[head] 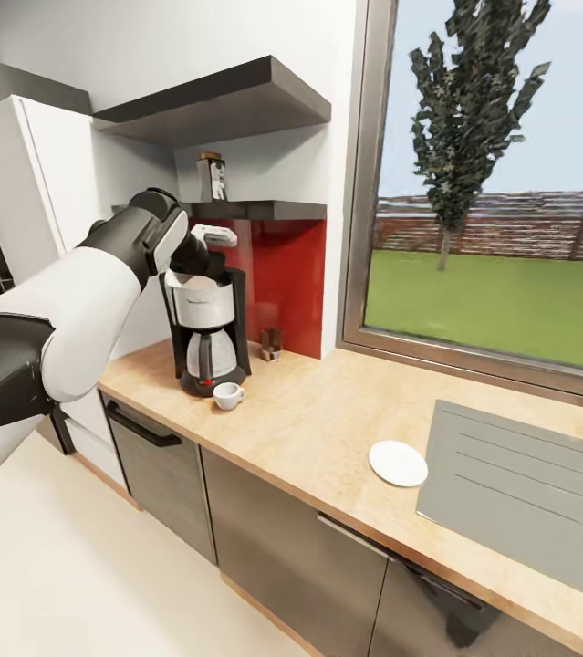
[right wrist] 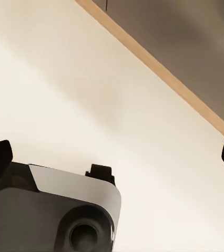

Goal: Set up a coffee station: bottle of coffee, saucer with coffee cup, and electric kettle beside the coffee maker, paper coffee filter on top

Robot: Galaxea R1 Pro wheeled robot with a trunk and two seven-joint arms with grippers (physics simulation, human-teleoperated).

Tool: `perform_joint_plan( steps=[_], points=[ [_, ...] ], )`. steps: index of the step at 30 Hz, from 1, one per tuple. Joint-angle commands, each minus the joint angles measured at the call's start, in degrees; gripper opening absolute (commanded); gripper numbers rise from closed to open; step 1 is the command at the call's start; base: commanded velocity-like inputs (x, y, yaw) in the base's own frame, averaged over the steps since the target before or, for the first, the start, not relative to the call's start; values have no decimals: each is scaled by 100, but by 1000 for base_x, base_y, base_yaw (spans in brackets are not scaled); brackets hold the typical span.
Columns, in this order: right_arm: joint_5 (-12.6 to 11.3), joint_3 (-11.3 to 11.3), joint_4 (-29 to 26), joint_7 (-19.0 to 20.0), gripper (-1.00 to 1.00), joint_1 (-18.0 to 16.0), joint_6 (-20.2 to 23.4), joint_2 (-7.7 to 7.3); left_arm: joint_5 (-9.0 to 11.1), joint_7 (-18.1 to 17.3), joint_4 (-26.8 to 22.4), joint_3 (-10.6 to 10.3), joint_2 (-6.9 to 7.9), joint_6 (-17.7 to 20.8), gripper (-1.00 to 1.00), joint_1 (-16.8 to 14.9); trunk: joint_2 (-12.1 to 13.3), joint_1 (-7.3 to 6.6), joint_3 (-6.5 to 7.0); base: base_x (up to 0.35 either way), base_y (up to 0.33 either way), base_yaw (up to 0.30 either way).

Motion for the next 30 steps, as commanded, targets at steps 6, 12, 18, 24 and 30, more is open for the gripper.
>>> perform_joint_plan(
  steps=[6,12,18,24,30],
  points=[
    [5,18,3,-3,100,-4,-17,-2,-124,-53,-287,-57,10,11,-100,-4,-4,0,-8,0,0,-8],
    [5,14,-3,-3,100,-4,-17,-2,-702,-55,-328,-88,10,11,-100,-4,-4,0,-8,0,0,-1],
    [5,14,-5,-3,100,-4,-17,-5,-860,-52,-282,-96,10,11,-100,-4,-4,0,-8,74,69,0],
    [5,14,-5,-3,100,-4,-17,-8,-879,-52,-274,-93,11,11,-100,-4,-4,0,-8,77,70,0],
    [5,14,-4,4,100,-4,-5,-19,-884,-55,-267,-93,11,11,-100,-4,-4,0,-8,40,56,0]
  ],
)
